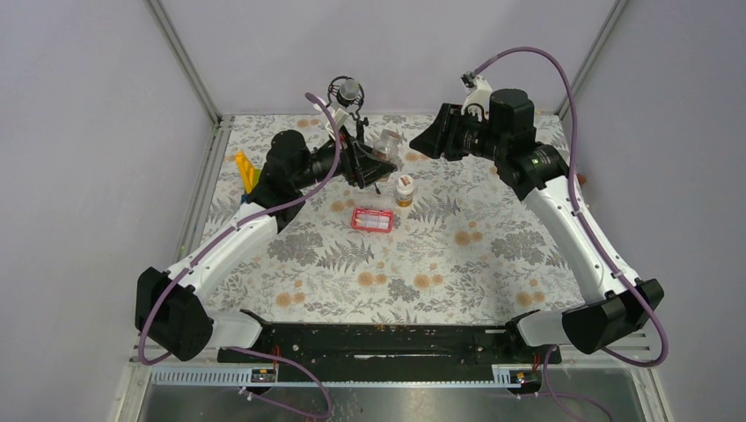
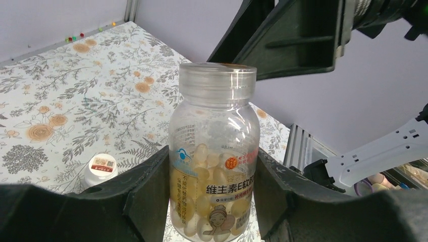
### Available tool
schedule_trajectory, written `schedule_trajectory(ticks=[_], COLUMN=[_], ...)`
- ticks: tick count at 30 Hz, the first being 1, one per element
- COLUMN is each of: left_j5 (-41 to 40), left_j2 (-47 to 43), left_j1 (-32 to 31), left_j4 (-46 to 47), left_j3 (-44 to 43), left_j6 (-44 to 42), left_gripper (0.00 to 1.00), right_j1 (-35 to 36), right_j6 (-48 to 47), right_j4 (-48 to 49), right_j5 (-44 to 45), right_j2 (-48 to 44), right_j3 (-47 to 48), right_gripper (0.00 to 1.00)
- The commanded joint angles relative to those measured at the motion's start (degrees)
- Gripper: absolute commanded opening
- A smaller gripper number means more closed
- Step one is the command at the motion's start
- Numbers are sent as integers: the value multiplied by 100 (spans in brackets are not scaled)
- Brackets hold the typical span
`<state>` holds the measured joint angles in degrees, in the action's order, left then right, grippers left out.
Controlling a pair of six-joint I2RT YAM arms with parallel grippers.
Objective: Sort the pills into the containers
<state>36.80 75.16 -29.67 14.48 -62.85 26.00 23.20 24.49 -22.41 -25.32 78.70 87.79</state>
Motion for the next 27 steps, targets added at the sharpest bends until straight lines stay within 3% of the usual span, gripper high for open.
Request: schedule_trajectory(ticks=[1,4,6,9,13,19,23,27], left_j5=[-84,-14,43,224,350,338,252,329], left_j2=[-144,-109,-93,-72,-62,-62,-73,-93], left_j1=[5,5,5,5,-3,-1,6,51], left_j4=[541,457,359,249,152,111,-13,-167], left_j3=[-49,-75,-110,-143,-175,-168,-190,-234], left_j6=[22,-68,-166,-313,-426,-438,-498,-552], left_gripper=[0,0,0,0,0,0,0,0], right_j1=[-17,-13,8,81,274,483,498,421], right_j6=[-1,455,730,1050,1096,977,534,-115], right_j4=[402,1124,1649,1878,1892,1575,1220,853], right_j5=[-210,-530,-841,-1236,-1076,-1026,-1123,-1616], right_j2=[-264,-343,-314,-80,121,403,458,427], right_j3=[-297,-514,-572,-395,-199,168,316,422], right_gripper=[56,83,91,92,89,75,50,36])
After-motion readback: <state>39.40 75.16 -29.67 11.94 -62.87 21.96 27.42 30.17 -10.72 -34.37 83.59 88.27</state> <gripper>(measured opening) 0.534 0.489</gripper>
